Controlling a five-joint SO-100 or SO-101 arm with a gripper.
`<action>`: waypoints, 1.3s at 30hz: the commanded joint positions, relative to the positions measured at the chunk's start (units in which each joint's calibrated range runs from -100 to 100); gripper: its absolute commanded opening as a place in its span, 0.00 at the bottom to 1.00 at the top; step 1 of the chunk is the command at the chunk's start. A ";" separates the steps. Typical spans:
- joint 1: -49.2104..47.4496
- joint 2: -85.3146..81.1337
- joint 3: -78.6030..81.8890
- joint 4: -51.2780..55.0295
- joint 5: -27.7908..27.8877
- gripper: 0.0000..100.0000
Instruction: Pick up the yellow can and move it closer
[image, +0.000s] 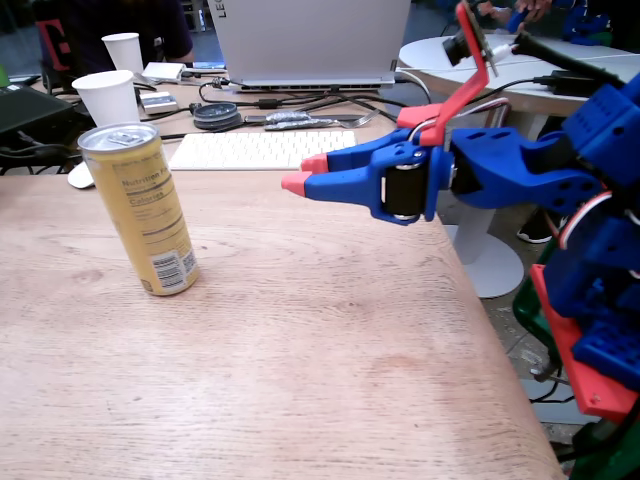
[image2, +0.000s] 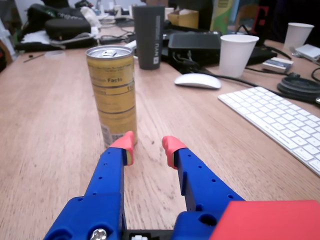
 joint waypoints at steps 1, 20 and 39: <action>0.22 0.01 -0.70 -0.18 0.00 0.13; 3.26 34.83 -37.98 -0.34 0.63 0.59; 1.40 60.48 -74.13 -0.10 0.63 0.59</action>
